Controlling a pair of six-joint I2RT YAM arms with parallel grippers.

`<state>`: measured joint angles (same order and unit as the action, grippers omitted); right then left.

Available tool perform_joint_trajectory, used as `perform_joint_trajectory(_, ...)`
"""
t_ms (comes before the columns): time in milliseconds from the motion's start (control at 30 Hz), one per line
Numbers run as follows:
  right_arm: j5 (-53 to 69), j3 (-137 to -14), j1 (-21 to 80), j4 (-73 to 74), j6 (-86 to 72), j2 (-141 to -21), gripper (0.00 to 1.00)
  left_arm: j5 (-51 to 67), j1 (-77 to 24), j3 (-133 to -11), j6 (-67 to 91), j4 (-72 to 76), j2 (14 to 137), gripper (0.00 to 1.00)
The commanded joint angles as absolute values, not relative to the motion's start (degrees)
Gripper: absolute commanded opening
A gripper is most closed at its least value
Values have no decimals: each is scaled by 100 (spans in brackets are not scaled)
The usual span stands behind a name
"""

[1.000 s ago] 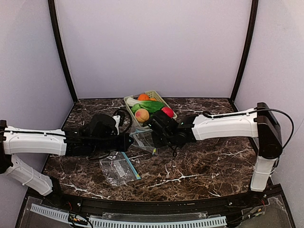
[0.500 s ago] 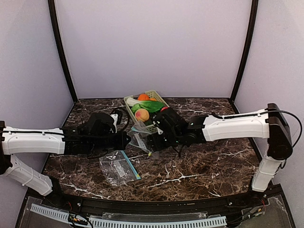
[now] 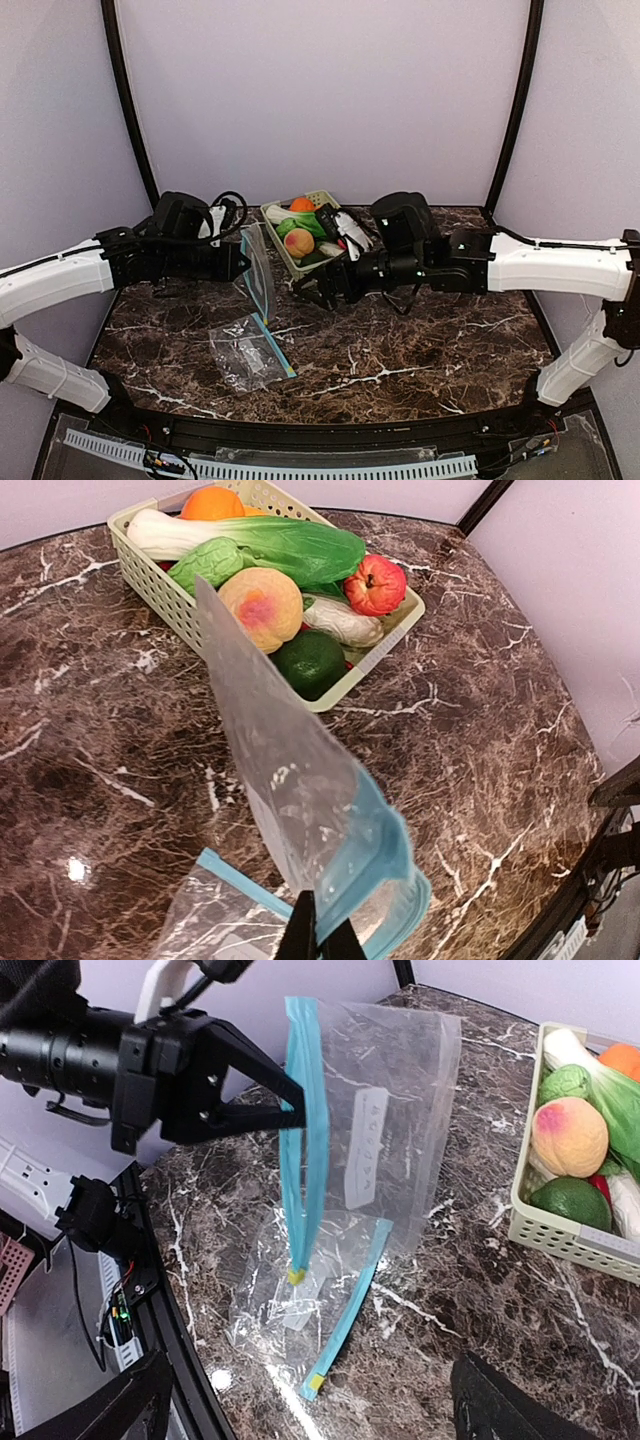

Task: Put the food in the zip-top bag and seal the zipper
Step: Open the zipper food storage bag at the center of the board, then pick up the fake fruit from the bin.

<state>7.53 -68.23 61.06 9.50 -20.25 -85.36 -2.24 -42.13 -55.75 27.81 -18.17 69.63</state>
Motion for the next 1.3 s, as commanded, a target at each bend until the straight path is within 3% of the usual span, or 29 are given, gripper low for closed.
perform_joint_trajectory(0,-37,-7091,5918,1585,-2187,-8724,95,163,-3683,-6093,1787,-2972,6939,1)
perform_joint_trajectory(367,-1122,-8164,5079,3060,-2208,-9567,94,308,-2905,-6889,412,-3433,7955,1)
perform_joint_trajectory(600,-1162,-8684,4421,3288,-2022,-10111,92,876,-2871,-6311,528,-2695,7650,1)
perform_joint_trajectory(867,-1345,-9619,4073,3346,-1512,-11126,87,823,-2874,-6142,482,-2821,7564,1)
perform_joint_trajectory(1267,-1632,-10676,3986,3547,-1189,-12143,86,972,-2874,-6087,562,-2770,7626,1)
